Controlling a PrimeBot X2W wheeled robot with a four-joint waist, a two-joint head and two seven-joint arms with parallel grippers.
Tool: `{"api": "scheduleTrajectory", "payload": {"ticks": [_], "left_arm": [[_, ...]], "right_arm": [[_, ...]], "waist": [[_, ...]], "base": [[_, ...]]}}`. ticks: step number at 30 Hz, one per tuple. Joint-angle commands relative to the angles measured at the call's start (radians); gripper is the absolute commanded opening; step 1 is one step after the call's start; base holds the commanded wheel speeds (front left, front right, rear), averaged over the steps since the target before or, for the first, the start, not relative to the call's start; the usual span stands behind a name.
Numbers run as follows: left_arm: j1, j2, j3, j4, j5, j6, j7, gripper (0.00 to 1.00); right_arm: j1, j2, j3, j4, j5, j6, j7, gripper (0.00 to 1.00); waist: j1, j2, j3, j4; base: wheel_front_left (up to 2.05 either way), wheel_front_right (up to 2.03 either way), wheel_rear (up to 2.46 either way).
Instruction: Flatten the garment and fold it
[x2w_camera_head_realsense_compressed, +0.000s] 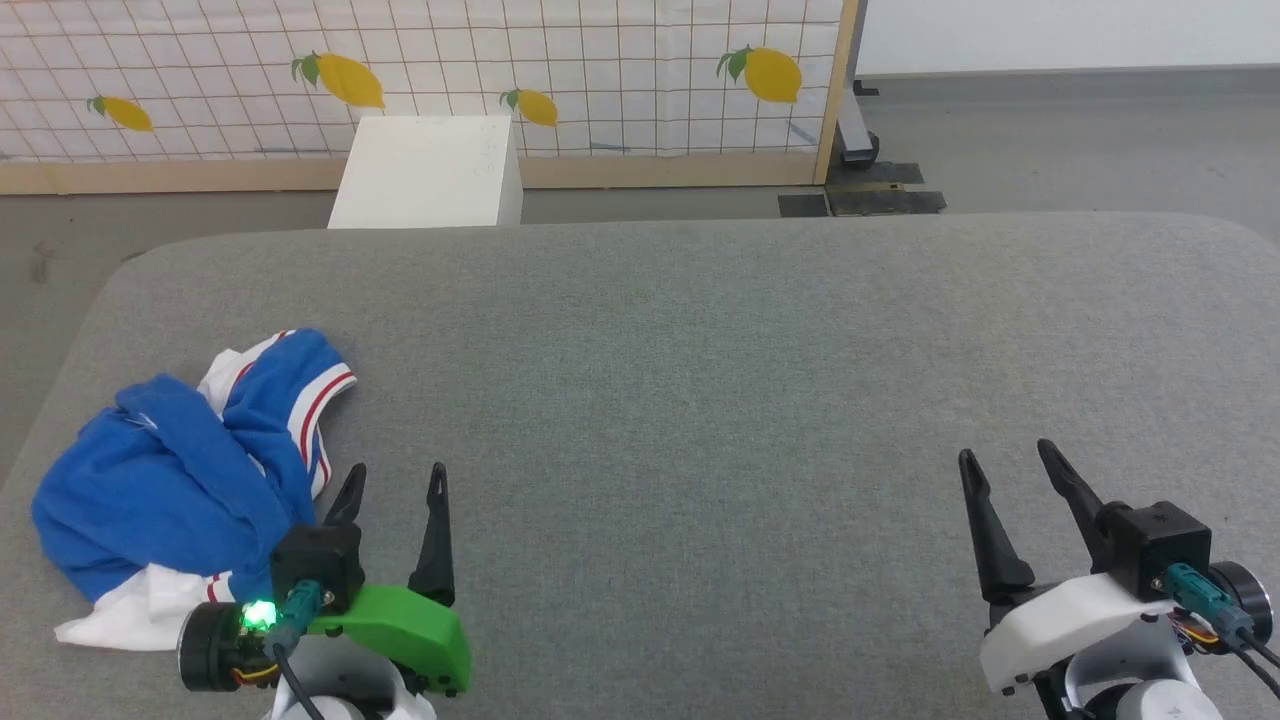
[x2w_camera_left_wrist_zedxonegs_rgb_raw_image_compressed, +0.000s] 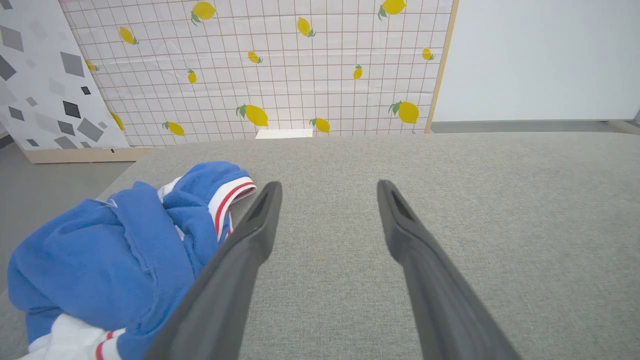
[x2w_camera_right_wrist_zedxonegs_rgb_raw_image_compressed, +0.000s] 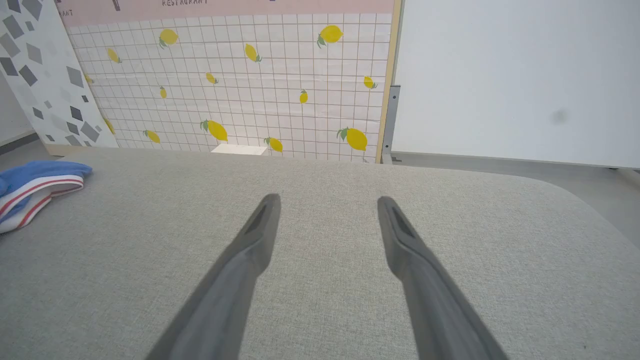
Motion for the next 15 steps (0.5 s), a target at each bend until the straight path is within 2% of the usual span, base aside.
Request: {"api": "scheduleTrajectory", "payload": {"ticks": [1, 15], "left_arm": [[-0.013, -0.001, -0.004, 0.005, -0.017, -0.009, -0.010, 1.00], [-0.028, -0.002, -0.015, 0.021, -0.052, -0.015, -0.038, 1.00]], "right_arm": [[0.007, 0.001, -0.004, 0.004, 0.010, 0.000, -0.010, 1.00], [0.020, 0.001, -0.013, -0.016, 0.025, -0.001, -0.021, 1.00]], "waist": [[0.0000, 0.0029, 0.000, 0.001], [0.0000, 0.0043, 0.001, 0.058]], "base": [[0.00, 0.00, 0.00], [0.00, 0.00, 0.00]]}}
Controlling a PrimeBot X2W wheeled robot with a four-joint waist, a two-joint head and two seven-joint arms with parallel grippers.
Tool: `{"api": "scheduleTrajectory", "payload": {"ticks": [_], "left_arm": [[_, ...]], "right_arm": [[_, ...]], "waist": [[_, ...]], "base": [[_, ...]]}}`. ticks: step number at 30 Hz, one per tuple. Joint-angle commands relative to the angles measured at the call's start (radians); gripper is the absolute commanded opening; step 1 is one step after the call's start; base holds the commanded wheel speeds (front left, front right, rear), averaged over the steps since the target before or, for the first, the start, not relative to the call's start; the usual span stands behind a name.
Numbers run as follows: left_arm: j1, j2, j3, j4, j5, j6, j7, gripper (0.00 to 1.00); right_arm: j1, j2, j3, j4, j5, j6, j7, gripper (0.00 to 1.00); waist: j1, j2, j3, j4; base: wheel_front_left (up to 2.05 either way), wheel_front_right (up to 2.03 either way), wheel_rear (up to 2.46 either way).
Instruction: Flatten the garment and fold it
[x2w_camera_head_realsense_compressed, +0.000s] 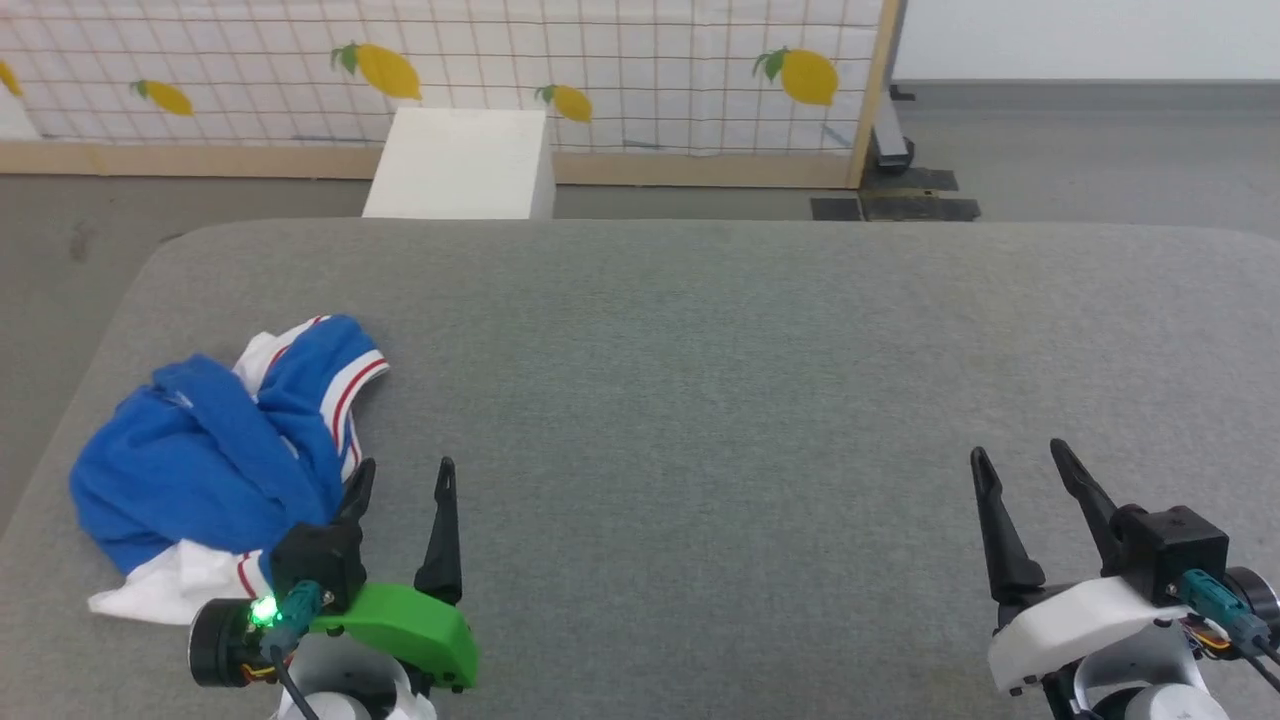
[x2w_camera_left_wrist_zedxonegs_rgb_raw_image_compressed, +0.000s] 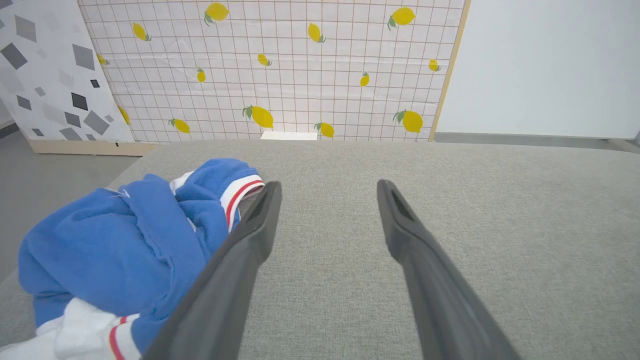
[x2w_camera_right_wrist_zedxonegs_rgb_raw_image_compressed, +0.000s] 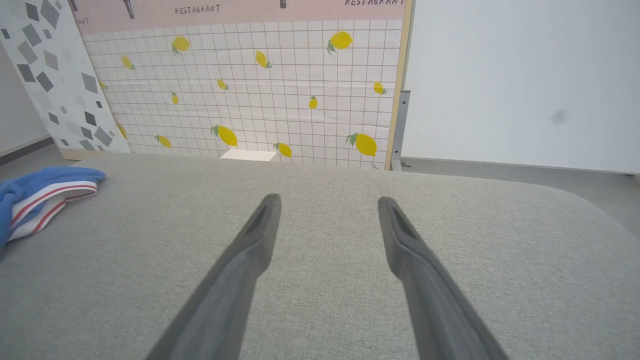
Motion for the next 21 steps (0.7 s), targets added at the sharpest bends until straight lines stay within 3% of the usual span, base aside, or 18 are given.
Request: {"api": "scheduleTrajectory", "payload": {"ticks": [1, 21], "left_arm": [[-0.019, -0.002, -0.002, 0.004, -0.014, -0.007, -0.010, 1.00], [-0.017, -0.002, 0.068, 0.013, -0.042, -0.019, -0.051, 1.00]], "right_arm": [[0.013, 0.001, -0.004, -0.006, 0.011, -0.001, -0.011, 1.00], [0.029, 0.002, 0.007, -0.052, -0.001, -0.001, -0.008, 1.00]], "waist": [[0.0000, 0.0044, 0.000, 0.022], [0.0000, 0.0063, 0.008, 0.258]], "base": [[0.00, 0.00, 0.00], [0.00, 0.00, 0.00]]}}
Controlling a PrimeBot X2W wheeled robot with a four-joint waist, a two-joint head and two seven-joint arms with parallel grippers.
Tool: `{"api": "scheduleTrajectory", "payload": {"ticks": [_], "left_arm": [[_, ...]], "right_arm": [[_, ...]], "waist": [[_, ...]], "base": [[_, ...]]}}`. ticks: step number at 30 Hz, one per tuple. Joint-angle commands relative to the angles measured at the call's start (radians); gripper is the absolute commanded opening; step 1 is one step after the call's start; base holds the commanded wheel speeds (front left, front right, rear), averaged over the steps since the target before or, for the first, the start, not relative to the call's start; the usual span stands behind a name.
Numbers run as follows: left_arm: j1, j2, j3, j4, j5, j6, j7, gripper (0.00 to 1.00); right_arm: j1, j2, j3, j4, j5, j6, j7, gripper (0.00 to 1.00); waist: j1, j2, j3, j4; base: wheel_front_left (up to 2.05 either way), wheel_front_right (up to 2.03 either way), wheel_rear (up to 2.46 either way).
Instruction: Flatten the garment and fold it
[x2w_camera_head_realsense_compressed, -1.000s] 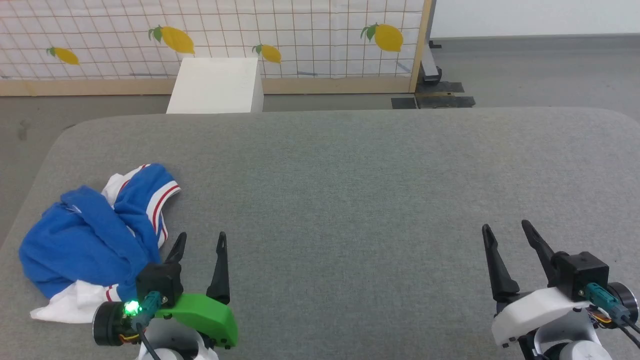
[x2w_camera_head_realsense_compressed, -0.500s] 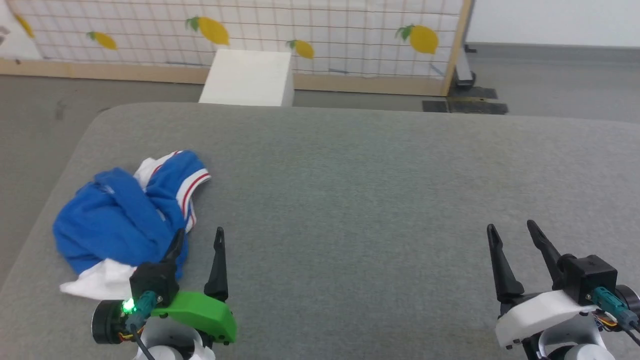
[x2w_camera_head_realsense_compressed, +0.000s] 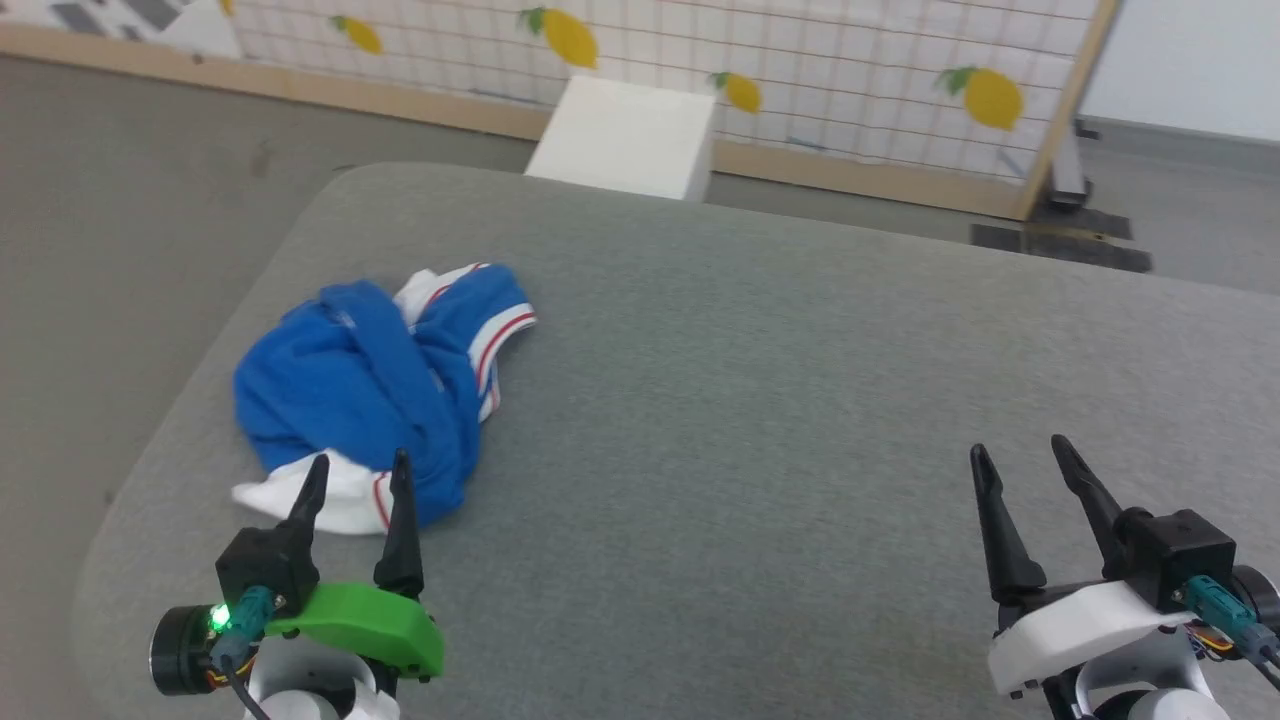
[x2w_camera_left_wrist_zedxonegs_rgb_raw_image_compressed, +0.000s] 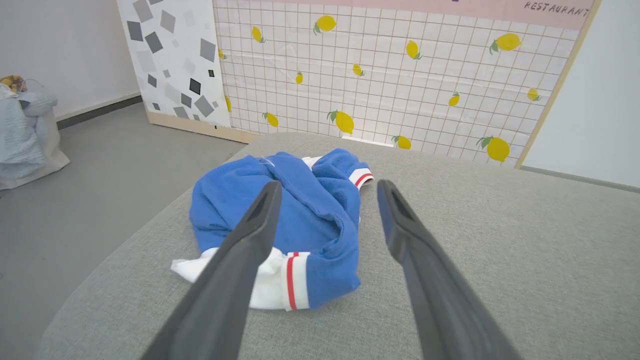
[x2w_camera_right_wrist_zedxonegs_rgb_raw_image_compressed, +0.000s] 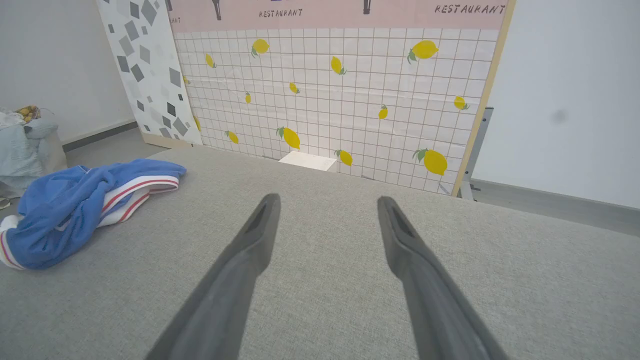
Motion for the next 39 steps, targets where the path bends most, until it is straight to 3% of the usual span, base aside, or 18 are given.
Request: {"api": "scheduleTrajectory", "payload": {"ticks": [1, 12, 27, 39], "left_arm": [[-0.009, -0.002, 0.007, 0.004, -0.019, -0.008, -0.012, 1.00], [-0.006, -0.003, 0.020, 0.015, -0.050, -0.019, -0.035, 1.00], [-0.039, -0.003, 0.020, 0.039, -0.073, -0.022, -0.065, 1.00], [-0.291, 0.004, 0.012, 0.106, -0.080, -0.063, -0.090, 1.00]], "right_arm": [[0.011, 0.002, 0.003, -0.009, -0.003, -0.001, -0.006, 1.00], [0.016, 0.002, 0.020, -0.026, -0.012, -0.001, -0.005, 1.00], [0.016, 0.002, 0.017, -0.038, -0.025, -0.001, -0.007, 1.00], [0.004, 0.003, 0.018, -0.079, -0.044, -0.001, 0.022, 1.00]], "waist": [[0.0000, 0.0063, 0.004, 0.054], [0.0000, 0.0074, 0.018, 0.158], [0.0000, 0.0088, 0.037, 0.231], [0.0000, 0.0099, 0.077, 0.233]], "base": [[0.00, 0.00, 0.00], [0.00, 0.00, 0.00], [0.00, 0.00, 0.00], [0.00, 0.00, 0.00]]}}
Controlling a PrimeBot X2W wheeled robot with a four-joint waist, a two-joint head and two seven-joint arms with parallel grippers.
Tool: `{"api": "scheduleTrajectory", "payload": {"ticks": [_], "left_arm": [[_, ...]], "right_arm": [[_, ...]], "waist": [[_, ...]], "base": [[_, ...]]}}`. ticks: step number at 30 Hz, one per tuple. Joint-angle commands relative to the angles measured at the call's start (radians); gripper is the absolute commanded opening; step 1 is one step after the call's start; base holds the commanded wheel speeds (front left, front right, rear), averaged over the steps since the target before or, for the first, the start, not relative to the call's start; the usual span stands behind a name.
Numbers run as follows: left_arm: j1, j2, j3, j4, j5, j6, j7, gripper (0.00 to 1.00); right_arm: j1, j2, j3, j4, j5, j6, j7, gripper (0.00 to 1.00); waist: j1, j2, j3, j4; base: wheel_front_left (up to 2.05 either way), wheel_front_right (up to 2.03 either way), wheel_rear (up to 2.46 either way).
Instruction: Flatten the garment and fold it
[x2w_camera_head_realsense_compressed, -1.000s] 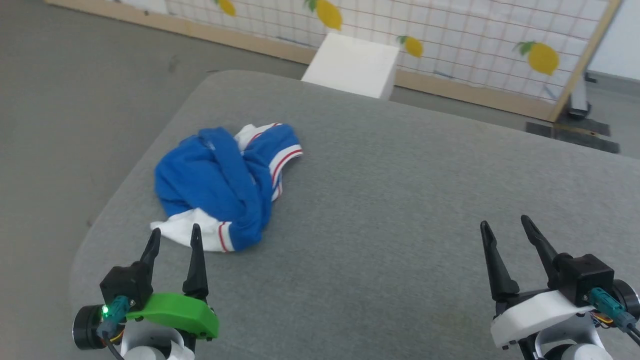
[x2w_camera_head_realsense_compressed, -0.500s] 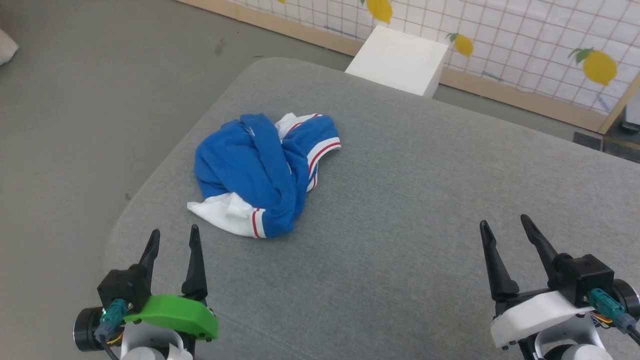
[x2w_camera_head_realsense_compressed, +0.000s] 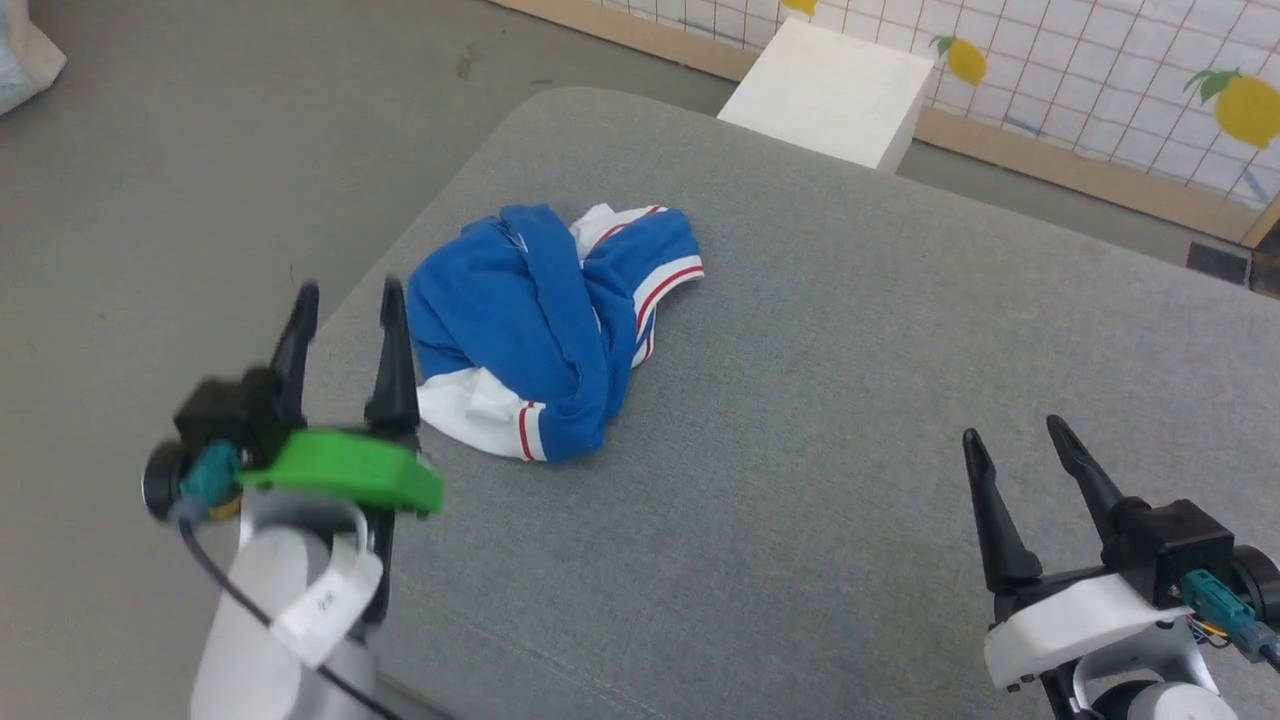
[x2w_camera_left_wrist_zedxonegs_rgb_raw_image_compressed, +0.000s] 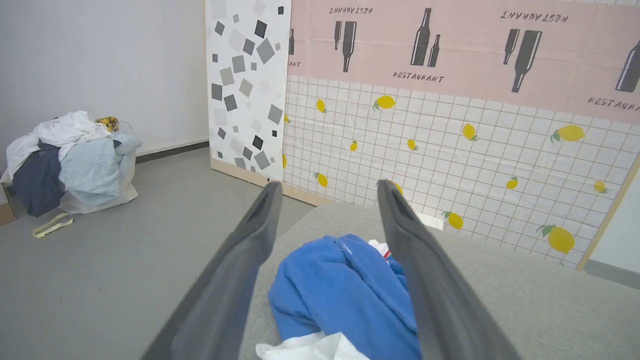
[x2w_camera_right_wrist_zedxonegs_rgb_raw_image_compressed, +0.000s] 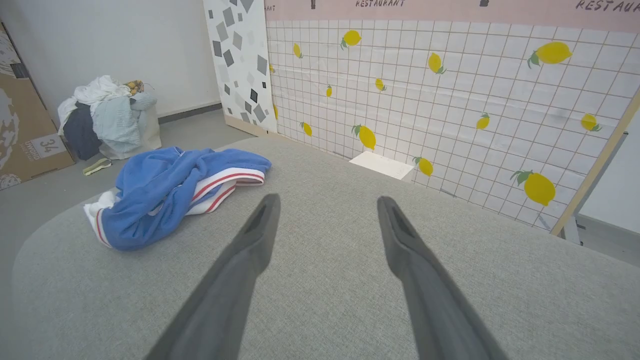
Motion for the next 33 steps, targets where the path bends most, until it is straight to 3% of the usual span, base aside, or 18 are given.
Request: {"api": "scheduleTrajectory", "payload": {"ticks": [1, 7, 14, 22, 31, 32, 33], "left_arm": [[-0.051, 0.007, -0.003, 0.020, -0.018, -0.009, -0.009, 1.00], [-0.268, 0.072, -0.067, 0.207, -0.088, -0.026, 0.016, 1.00], [-0.456, 0.178, -0.252, 0.457, -0.290, -0.034, 0.189, 1.00], [-0.535, 0.276, -0.419, 0.676, -0.531, -0.042, 0.424, 1.00], [-0.506, 0.305, -0.435, 0.880, -0.687, -0.042, 0.670, 1.00], [-0.500, 0.302, -0.434, 0.899, -0.699, -0.042, 0.689, 0.94], [-0.496, 0.299, -0.433, 0.910, -0.709, -0.042, 0.701, 0.34]], "right_arm": [[-0.003, 0.002, 0.002, -0.010, -0.008, -0.001, 0.005, 1.00], [-0.026, 0.002, 0.007, -0.025, -0.019, -0.002, 0.024, 1.00], [-0.054, 0.002, 0.001, -0.030, -0.010, -0.002, 0.047, 1.00], [-0.102, 0.002, 0.017, -0.019, -0.009, -0.002, 0.047, 1.00], [-0.121, 0.002, 0.025, 0.012, 0.009, -0.002, 0.033, 1.00], [-0.122, 0.002, 0.026, 0.017, 0.013, -0.002, 0.032, 1.00], [-0.122, 0.002, 0.026, 0.020, 0.015, -0.002, 0.032, 1.00]], "waist": [[0.0000, 0.0100, 0.018, -0.016], [0.0000, 0.0106, 0.080, -0.075], [0.0000, 0.0113, 0.181, -0.155], [0.0000, 0.0120, 0.263, -0.225], [0.0000, 0.0120, 0.269, -0.282], [0.0000, 0.0120, 0.266, -0.286], [0.0000, 0.0120, 0.264, -0.288]], "base": [[0.00, 0.00, 0.00], [0.00, 0.00, 0.00], [0.00, 0.00, 0.00], [0.00, 0.00, 0.00], [0.00, 0.00, 0.00], [0.00, 0.00, 0.00], [0.00, 0.00, 0.00]]}}
